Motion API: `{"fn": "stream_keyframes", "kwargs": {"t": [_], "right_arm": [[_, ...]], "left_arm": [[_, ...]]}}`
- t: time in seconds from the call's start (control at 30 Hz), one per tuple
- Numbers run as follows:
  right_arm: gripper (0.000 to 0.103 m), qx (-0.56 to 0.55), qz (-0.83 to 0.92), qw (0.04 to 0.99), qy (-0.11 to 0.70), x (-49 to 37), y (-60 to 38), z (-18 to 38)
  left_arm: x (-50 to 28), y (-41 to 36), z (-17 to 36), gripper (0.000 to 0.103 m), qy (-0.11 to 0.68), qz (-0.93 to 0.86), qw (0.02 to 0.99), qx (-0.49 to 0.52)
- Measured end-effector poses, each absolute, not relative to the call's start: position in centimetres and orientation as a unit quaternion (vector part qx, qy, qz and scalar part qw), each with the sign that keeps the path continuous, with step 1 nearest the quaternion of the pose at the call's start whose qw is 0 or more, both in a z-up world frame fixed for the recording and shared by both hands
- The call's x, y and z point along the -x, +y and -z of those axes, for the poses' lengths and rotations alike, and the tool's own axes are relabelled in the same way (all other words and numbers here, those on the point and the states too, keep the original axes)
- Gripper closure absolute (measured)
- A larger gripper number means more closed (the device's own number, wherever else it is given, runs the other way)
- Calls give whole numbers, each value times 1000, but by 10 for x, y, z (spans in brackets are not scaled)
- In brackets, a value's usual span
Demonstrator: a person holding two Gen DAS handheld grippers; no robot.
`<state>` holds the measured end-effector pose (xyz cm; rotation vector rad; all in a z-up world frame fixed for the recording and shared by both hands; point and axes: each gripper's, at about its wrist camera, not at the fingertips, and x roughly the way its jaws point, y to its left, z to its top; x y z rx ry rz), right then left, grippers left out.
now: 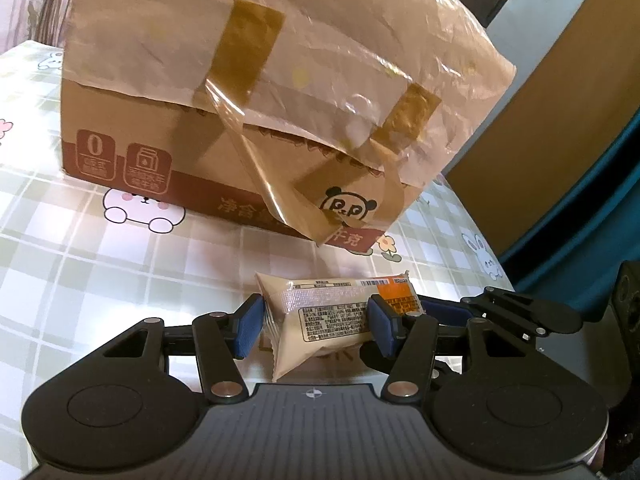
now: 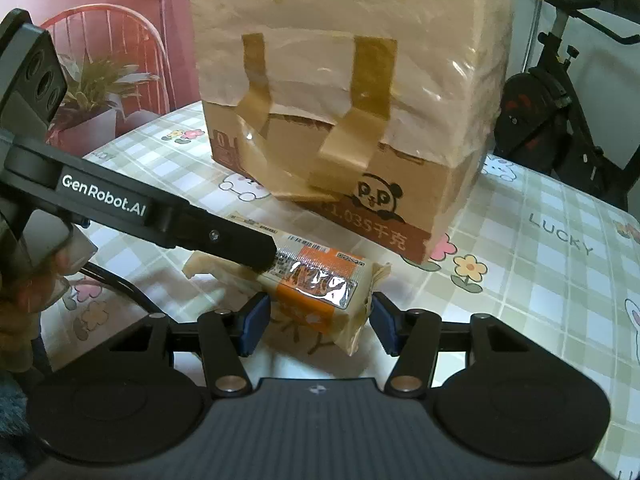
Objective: Organize snacks
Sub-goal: 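Close the left tool on the bread loaf end while the right tool grips its other end, then carry the bread loaf over the box with both tools and release it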
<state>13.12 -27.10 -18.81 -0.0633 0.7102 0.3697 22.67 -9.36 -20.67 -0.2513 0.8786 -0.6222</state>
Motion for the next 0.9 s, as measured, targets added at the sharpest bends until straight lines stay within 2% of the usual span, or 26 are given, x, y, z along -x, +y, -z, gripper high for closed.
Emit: {"fn": "stream_keyframes", "kwargs": {"t": [0.5, 0.9], "right_arm": [[45, 53, -180, 926, 326, -133, -258, 164], [45, 46, -184, 952, 239, -132, -252, 74]], "left_arm": [[-223, -73, 175, 44, 381, 299, 865, 133], [-223, -53, 84, 42, 286, 311, 896, 137]]}}
